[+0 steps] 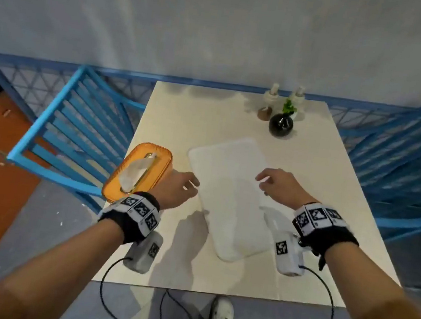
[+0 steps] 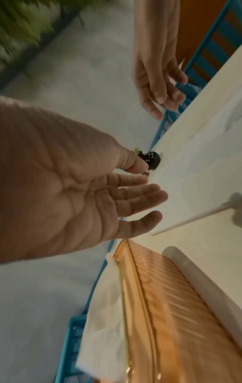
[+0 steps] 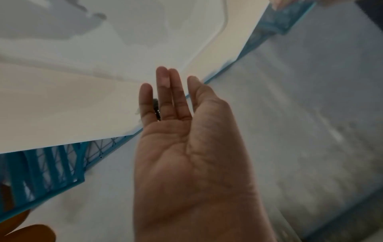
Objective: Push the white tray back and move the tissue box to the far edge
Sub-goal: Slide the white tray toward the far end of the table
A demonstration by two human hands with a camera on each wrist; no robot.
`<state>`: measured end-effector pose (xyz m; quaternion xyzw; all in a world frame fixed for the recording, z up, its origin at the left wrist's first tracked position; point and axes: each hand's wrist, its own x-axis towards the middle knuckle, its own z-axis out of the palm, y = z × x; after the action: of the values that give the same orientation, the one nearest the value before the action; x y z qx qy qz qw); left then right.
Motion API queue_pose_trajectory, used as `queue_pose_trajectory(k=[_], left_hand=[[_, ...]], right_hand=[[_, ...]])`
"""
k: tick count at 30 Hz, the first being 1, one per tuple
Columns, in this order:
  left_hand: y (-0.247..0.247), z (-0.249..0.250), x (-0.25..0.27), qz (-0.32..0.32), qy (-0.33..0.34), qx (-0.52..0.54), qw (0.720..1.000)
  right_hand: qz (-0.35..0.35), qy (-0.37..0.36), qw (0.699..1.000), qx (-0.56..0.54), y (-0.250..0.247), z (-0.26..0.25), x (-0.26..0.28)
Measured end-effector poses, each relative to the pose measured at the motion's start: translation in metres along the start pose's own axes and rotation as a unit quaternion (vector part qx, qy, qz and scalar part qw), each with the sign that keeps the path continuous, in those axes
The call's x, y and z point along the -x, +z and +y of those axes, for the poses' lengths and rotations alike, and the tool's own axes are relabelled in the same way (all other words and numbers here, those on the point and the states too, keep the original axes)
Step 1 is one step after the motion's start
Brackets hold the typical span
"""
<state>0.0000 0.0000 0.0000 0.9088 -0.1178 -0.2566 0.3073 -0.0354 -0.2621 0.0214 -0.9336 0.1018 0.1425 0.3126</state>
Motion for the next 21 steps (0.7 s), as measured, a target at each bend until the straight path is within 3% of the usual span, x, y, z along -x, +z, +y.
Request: queue_pose_trajectory(k=[7, 11, 16, 21], left_hand=[[0.034, -0.003, -0.074, 0.018, -0.155, -0.081, 0.984], [0.059, -0.006, -0.094, 0.042, -0.215, -0.040, 0.975], [0.081, -0.011, -0.105, 0.052, -0.246, -0.006, 0.968], [0.071, -0.011, -0.112, 0.073, -0.246, 0.015, 0.966]], right_hand=[[-0.024, 0.044, 0.994, 0.093, 0.010, 0.028, -0.079], [0.003, 0.088, 0.980, 0.176, 0.017, 0.051, -0.108], [-0.004, 0.126, 0.979, 0.159, 0.022, 0.082, -0.127], [-0.009, 0.102, 0.990, 0.096, 0.020, 0.104, -0.137]])
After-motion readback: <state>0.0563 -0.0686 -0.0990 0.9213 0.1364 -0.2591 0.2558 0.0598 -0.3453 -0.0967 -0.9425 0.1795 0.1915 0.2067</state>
